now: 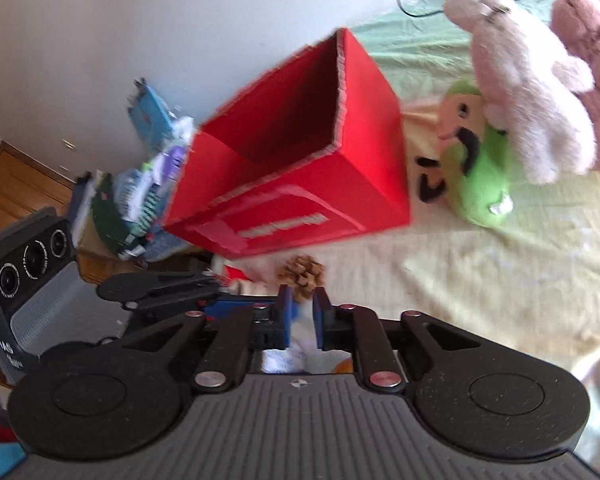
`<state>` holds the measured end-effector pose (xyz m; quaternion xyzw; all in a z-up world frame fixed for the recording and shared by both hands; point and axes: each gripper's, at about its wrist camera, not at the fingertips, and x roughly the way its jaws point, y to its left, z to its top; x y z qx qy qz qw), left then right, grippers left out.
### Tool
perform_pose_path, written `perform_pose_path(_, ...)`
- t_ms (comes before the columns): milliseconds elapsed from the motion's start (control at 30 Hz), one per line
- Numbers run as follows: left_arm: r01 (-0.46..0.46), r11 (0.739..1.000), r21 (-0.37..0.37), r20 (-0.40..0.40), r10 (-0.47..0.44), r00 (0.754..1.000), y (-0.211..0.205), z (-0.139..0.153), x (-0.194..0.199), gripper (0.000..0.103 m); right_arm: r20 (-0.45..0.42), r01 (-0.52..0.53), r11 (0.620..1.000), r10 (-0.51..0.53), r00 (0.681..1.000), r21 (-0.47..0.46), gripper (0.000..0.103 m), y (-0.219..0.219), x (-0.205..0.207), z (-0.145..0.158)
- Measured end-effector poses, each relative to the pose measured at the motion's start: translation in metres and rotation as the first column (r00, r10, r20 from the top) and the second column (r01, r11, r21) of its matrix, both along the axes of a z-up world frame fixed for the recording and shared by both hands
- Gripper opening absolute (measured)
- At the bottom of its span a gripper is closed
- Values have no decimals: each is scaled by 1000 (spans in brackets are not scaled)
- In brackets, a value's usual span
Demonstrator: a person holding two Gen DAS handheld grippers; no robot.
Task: Organize objects
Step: 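Lift the gourd with the right tool and carry it over the red box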
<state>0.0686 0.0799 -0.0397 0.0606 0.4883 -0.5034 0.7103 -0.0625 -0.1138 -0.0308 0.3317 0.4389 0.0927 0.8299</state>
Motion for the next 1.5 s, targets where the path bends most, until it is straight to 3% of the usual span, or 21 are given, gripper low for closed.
perform_pose_path(200, 64, 997, 34, -95, -60, 994, 20, -25, -17, 59, -134, -19, 1000, 18, 991, -4, 41, -2, -28, -24)
perform_pose_path(400, 136, 987, 82, -110, -127, 986, -5, -43, -33, 59, -243, 86, 990, -57, 968, 108, 42, -3, -54, -57)
perform_pose_path(667, 148, 979, 142, -142, -128, 982, -13, -62, -32, 59, -255, 210, 962, -162, 953, 175, 46, 11, -59, -83)
perform_pose_path(1033, 145, 975, 171, -124, -125, 984, -24, -73, -37, 51, -205, 237, 952, -198, 959, 191, 49, 21, -47, -97)
perform_pose_path(1233, 133, 982, 136, -80, -123, 989, -20, -52, -36, 49, -148, 208, 961, -182, 972, 184, 45, 22, -45, -78)
perform_pose_path(1500, 85, 996, -11, 63, -84, 994, -8, 25, -9, 49, 37, 156, 978, -162, 986, 139, 41, 13, -24, -3)
